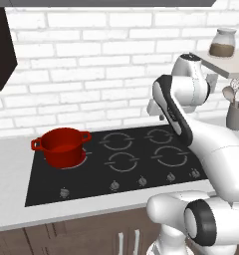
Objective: Put the lemon and eggplant in the pot. Retrieve the spatula and lightly stir the vegetables in the pot.
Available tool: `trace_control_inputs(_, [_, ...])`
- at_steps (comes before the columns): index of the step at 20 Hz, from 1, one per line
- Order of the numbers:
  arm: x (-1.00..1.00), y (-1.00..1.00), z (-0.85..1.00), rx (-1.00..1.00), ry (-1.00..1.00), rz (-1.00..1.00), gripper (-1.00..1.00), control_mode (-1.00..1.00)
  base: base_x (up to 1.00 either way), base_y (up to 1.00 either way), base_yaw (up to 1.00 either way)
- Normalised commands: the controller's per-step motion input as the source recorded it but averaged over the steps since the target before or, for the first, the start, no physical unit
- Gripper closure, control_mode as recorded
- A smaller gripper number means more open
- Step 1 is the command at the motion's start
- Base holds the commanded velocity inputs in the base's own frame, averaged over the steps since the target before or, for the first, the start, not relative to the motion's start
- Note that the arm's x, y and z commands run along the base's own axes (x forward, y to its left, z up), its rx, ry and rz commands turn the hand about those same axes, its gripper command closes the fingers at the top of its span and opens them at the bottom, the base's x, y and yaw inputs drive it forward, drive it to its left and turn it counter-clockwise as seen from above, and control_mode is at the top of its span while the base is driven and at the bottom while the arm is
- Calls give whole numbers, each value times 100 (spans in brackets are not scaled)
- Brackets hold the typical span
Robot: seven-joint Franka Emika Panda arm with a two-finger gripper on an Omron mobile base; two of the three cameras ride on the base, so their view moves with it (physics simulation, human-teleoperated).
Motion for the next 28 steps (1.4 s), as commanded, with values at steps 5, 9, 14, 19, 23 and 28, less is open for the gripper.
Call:
trace_control_inputs(5, [-19, -1, 0, 0, -1, 0, -100, -100, 0, 0, 0])
trace_control_inputs(9, [-39, -49, 0, 2, -5, -1, -100, -100, 0, 0, 0])
trace_control_inputs(14, [-23, -84, -9, 1, 0, -5, -100, -100, 0, 0, 0])
trace_control_inputs(19, [-7, -99, -26, 1, 3, -11, -100, -100, 0, 0, 0])
trace_control_inputs(23, [0, -96, -37, 0, 8, -11, -100, -100, 0, 0, 0])
trace_control_inputs(28, [0, -77, -50, 0, 10, -12, -100, -100, 0, 0, 0])
